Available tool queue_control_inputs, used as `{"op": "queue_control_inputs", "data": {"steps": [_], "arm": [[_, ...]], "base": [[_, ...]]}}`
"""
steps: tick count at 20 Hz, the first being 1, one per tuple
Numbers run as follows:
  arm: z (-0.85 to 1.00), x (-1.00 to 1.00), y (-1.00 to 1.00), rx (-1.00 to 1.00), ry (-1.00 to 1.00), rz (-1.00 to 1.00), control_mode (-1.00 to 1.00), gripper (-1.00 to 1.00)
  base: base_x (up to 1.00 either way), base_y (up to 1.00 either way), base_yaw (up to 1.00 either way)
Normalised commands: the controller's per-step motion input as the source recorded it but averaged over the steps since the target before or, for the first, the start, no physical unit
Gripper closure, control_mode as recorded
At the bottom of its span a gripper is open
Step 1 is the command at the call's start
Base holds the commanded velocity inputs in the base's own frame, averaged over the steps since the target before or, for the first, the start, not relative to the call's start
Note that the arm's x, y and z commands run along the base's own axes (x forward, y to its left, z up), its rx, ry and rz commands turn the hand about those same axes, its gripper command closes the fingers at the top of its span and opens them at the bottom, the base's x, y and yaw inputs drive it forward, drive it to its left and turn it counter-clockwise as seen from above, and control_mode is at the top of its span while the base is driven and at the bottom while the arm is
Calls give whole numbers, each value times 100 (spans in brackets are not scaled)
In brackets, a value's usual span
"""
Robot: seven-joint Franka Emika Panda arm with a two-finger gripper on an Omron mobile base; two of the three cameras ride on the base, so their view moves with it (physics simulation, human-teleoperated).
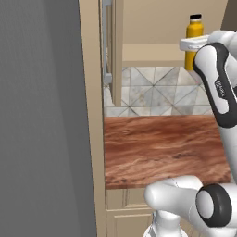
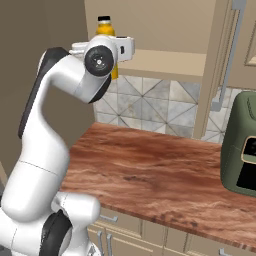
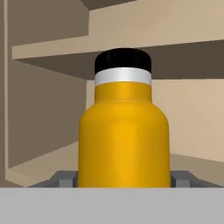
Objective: Pick the water bottle, bottled drink from the counter and place them in the open cabinet.
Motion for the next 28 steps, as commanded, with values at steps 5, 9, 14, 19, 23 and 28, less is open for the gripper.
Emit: {"op": "queue_control_inputs", "data": {"steps": [5, 9, 14, 19, 23, 28], "arm": [[4, 23, -2, 4, 0, 0, -100, 100], [0, 37, -1, 1, 0, 0, -100, 100], [0, 35, 0, 0, -9, 0, -100, 100], [0, 29, 0, 1, -18, 0, -100, 100], [1, 26, 0, 0, -13, 0, -100, 100], [8, 28, -3, 0, 0, 0, -100, 100]], "base": [[0, 0, 0], [0, 0, 0], [0, 0, 0], [0, 0, 0], [0, 0, 0], [0, 0, 0]]}}
